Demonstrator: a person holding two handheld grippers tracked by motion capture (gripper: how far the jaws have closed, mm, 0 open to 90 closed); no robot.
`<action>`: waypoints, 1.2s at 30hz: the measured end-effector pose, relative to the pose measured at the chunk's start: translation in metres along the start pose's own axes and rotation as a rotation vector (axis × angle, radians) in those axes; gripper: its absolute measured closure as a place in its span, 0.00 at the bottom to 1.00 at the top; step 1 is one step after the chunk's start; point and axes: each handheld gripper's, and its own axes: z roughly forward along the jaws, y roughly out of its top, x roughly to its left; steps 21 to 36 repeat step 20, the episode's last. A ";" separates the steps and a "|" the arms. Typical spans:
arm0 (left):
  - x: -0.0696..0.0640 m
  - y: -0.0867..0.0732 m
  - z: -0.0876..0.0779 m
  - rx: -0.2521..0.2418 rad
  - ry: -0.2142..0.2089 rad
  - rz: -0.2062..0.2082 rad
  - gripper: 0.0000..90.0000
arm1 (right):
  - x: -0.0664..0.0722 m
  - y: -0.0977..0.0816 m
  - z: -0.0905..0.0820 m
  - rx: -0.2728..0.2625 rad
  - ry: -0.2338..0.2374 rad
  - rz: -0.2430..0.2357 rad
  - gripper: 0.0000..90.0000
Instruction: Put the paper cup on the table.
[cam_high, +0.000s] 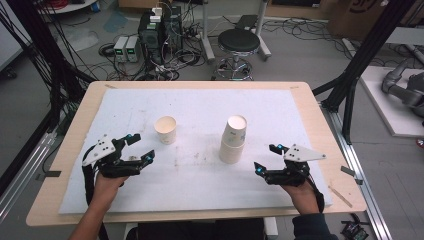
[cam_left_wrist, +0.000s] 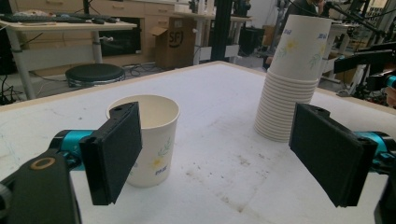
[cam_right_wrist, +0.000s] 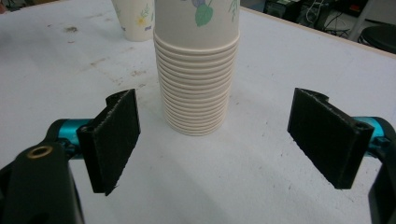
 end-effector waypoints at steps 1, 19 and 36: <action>0.000 0.000 0.000 0.001 0.001 -0.001 0.19 | 0.000 0.000 0.000 0.000 0.001 -0.001 0.19; 0.001 0.000 -0.001 -0.002 0.011 -0.005 0.19 | -0.001 0.001 -0.001 -0.014 -0.004 -0.005 0.19; 0.001 0.000 -0.001 -0.002 0.012 -0.005 0.19 | -0.001 0.000 -0.001 -0.014 -0.003 -0.004 0.19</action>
